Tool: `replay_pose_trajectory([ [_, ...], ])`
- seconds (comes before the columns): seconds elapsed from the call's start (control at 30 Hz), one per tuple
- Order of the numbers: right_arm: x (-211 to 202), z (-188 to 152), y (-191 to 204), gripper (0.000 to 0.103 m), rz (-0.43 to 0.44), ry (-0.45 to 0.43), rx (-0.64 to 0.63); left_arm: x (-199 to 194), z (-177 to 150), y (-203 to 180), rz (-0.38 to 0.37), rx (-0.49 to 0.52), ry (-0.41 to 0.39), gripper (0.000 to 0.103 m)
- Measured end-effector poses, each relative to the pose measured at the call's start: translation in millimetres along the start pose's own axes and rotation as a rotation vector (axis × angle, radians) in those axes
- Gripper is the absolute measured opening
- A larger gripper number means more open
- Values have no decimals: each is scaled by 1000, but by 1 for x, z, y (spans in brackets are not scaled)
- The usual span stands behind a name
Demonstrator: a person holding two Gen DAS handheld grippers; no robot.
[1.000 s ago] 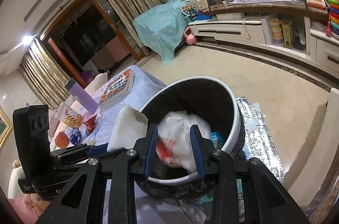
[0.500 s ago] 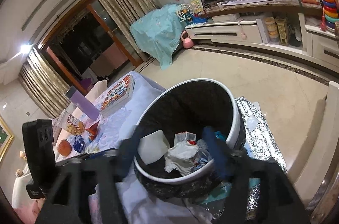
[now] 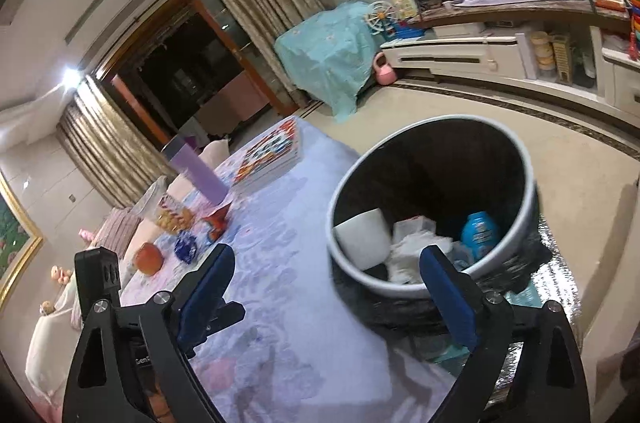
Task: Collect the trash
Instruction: 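Move both open tools back over the table toward the snack bags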
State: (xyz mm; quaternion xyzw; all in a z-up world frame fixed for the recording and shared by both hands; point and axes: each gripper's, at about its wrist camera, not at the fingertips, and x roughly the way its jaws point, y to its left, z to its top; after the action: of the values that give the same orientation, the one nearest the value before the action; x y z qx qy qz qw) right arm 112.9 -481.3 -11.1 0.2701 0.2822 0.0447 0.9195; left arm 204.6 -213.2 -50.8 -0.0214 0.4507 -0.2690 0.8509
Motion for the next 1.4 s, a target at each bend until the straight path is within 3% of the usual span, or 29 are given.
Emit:
replay_pose_trajectory([
  [0.43, 40, -28, 56, 98, 74, 100, -84, -34, -20, 87, 126, -163, -54, 74],
  [0.8, 84, -51, 90, 98, 150, 161, -92, -37, -18, 128, 183, -230, -67, 75],
  [1.1, 115, -42, 96, 98, 179, 168, -59, -28, 10, 156, 210, -284, -94, 78],
  [1.4, 153, -26, 99, 98, 191, 194, -44, -9, 52, 174, 264, -275, -137, 78],
])
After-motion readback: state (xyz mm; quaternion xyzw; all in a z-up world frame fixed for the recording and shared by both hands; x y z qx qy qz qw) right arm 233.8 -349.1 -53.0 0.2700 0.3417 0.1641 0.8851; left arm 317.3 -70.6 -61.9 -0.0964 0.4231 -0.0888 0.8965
